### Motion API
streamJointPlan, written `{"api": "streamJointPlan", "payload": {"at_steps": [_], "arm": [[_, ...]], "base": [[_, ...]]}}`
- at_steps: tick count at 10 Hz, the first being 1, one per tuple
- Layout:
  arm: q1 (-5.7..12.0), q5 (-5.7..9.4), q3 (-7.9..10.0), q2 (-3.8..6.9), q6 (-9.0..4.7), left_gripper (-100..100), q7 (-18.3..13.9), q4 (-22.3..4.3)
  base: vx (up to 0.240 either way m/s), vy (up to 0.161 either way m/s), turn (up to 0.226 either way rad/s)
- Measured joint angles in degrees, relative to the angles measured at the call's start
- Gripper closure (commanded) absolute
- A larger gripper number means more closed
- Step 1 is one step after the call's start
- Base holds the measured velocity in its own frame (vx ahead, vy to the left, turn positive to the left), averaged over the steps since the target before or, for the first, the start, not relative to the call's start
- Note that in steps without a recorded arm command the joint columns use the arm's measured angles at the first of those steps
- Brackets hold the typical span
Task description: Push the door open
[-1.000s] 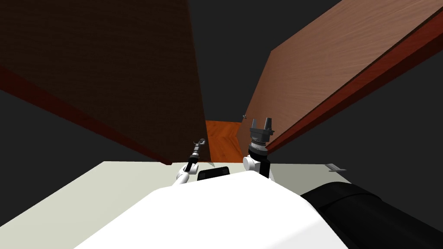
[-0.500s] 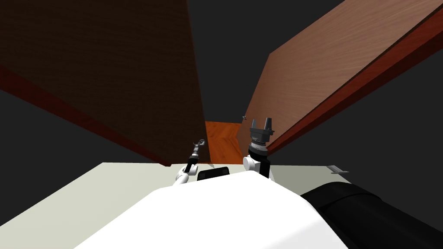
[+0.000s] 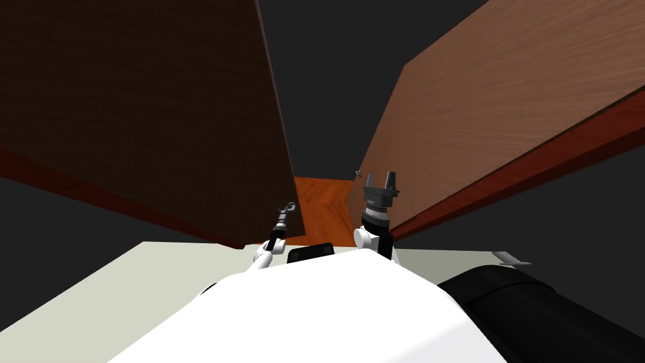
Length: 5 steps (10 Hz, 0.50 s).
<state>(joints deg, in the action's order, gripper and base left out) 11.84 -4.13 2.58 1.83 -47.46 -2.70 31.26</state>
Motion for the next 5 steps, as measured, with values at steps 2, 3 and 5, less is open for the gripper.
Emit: {"api": "streamJointPlan", "payload": {"at_steps": [2, 3, 5], "arm": [[-1.11, 0.27, 0.46, 0.34, 1.04, 100, 0.08, 2.23], [-0.63, 0.72, 1.16, 0.71, 1.01, 100, 0.26, 1.18], [-2.29, 1.31, 2.21, 0.75, 2.31, 100, 0.9, 3.74]], "base": [[0.15, -0.073, 0.075], [0.154, -0.089, 0.076], [0.182, -0.106, 0.071]]}}
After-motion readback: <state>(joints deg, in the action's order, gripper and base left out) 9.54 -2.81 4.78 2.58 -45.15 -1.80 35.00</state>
